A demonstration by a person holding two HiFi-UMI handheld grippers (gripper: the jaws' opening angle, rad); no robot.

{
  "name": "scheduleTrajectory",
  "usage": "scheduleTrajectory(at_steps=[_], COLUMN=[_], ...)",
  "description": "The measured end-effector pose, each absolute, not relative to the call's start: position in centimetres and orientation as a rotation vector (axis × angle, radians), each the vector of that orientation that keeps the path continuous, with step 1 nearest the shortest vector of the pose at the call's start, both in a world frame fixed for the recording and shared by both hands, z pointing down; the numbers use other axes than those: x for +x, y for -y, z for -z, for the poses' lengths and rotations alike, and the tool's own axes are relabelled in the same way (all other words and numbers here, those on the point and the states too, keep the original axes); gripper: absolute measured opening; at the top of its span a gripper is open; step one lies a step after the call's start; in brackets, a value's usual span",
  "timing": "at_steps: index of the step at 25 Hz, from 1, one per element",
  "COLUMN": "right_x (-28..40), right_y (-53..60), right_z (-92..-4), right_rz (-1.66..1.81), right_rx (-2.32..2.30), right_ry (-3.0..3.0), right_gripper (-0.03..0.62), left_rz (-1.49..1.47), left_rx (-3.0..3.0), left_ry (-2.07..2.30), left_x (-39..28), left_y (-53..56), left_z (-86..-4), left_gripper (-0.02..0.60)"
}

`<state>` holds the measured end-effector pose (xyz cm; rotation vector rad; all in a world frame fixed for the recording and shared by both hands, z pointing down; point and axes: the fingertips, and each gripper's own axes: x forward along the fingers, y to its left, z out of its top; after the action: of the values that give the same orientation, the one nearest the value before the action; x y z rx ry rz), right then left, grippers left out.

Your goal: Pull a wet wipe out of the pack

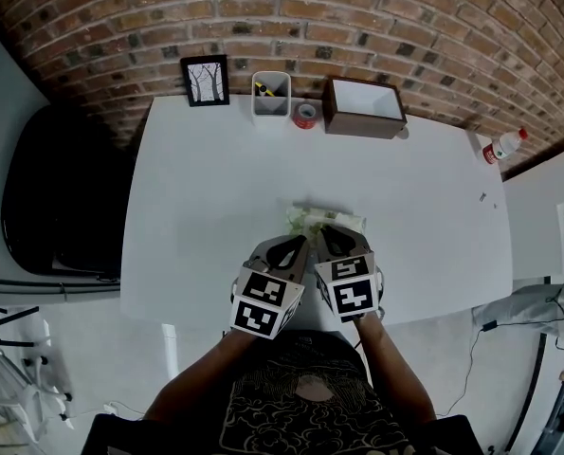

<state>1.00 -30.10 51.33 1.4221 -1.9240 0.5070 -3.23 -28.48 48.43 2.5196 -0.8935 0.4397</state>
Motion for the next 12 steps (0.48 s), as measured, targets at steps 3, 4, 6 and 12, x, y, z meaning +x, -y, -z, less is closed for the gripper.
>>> scheduleTrajectory(at_steps=[3, 4, 6, 12], right_x=[1.2, 1.26, 1.35, 1.61], right_y=[30.1, 30.13, 30.15, 29.93], right_z=[-51.46, -51.44, -51.3, -50.87], right_rz=[-0.533, -0.539, -0.546, -0.579], right_rx=[1.436, 1.441, 1.449, 1.479], right_ry=[1.928, 1.932, 1.939, 1.969], right_gripper=[0.021, 0.02, 0.018, 0.017], left_rz=[-0.438, -0.438, -0.439, -0.44], left_rx=[2.518, 2.518, 2.517, 2.509], left_ry=[0.886, 0.883, 0.878, 0.875], left_x=[-3.23, -3.21, -3.16, -3.26], left_y=[28.52, 28.54, 28.52, 28.25], left_z=[-48.53, -48.55, -48.56, -48.46], left_gripper=[0.012, 0.012, 0.012, 0.012])
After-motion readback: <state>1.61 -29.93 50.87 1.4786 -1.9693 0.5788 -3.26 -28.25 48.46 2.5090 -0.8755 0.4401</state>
